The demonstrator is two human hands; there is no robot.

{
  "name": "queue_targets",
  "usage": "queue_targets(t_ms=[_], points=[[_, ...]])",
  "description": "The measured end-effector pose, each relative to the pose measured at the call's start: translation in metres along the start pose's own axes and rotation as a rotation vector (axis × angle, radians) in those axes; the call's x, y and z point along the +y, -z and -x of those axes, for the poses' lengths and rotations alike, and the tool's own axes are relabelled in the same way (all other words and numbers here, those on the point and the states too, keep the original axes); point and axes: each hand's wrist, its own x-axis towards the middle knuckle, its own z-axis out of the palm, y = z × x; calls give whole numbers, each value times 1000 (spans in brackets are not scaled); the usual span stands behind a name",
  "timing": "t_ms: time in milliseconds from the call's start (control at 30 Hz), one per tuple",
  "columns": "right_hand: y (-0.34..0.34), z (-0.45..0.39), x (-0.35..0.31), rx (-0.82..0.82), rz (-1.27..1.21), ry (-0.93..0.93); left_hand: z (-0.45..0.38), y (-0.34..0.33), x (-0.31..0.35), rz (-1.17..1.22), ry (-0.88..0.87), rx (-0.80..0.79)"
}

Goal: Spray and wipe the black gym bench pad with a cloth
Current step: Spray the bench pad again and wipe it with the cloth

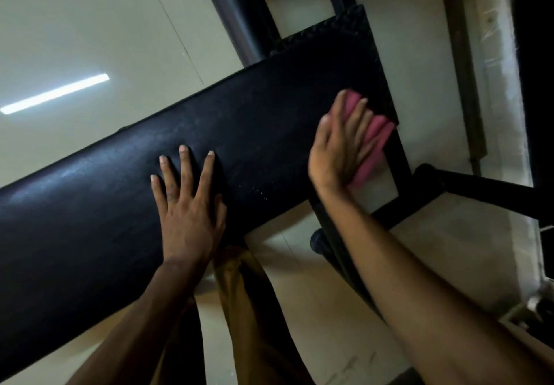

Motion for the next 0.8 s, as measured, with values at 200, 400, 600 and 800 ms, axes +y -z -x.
queue_targets(t_ms=[200, 400, 600, 800], points=[[12, -34, -2, -99, 123, 286, 1, 9, -3, -18, -20, -46], [13, -77, -75, -109, -3, 86, -1, 24, -9, -37, -38, -114], [10, -40, -95, -414, 442, 1237, 1, 31, -16, -53, -82, -133], [-6, -38, -144, -212, 314, 622, 1, 38, -35, -104, -102, -129]])
